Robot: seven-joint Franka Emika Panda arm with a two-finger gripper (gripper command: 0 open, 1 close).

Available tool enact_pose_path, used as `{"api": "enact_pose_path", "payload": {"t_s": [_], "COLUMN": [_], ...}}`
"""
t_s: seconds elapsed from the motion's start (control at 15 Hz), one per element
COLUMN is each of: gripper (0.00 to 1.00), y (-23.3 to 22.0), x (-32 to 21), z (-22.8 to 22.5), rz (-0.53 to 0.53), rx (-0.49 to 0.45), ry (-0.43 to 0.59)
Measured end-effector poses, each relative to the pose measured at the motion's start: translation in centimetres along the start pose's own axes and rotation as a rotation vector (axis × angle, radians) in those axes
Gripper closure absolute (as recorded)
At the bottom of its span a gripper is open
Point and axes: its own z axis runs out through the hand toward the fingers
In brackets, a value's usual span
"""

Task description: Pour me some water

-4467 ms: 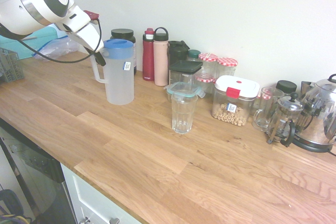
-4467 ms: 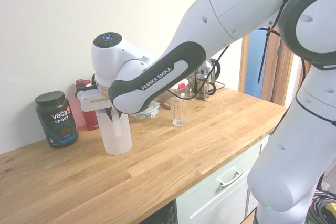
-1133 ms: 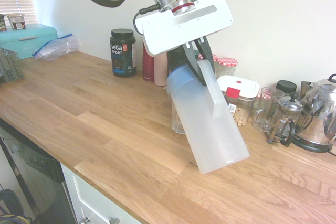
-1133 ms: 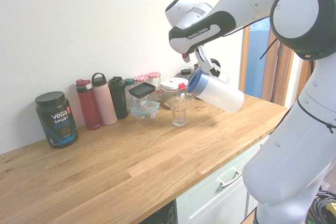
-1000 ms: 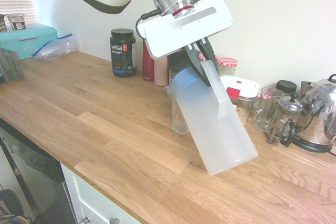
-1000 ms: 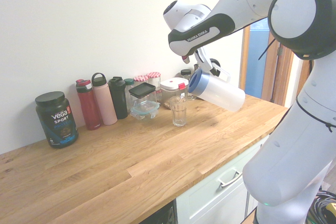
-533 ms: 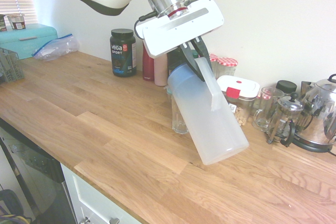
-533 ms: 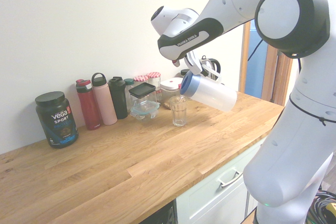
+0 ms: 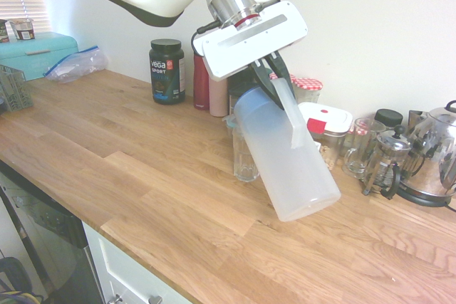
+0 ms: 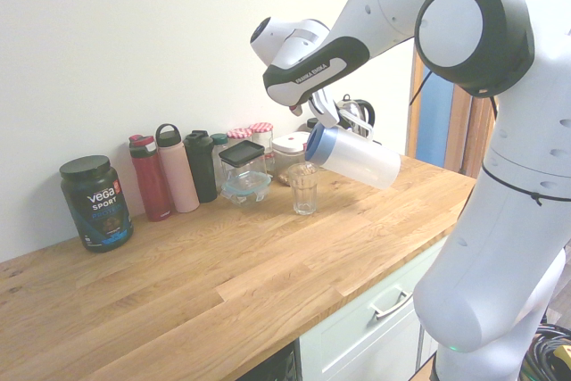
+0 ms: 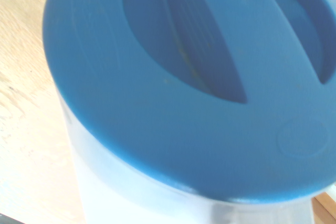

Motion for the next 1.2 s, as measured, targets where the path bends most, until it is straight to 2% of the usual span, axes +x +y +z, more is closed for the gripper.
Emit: {"api": "enact_pose_path", "payload": {"t_s": [0.27, 0.4, 0.6, 0.8, 1.0, 1.2], "gripper": [1.0, 1.0, 1.0, 1.0, 1.0, 1.0], "y": [2.5, 5.8, 9.1, 12.2, 14.3, 14.6], "x": [-1.3, -3.5, -4.6, -5.0, -6.5, -8.9], "z": [-0.3, 0.0, 1.2, 3.1, 5.9, 8.2], "rz": [0.024, 0.079, 0.214, 0.353, 0.517, 0.674], "rx": [0.067, 0.173, 0.328, 0.444, 0.517, 0.55], "ry": [0.031, 0.07, 0.119, 0.134, 0.135, 0.135]}}
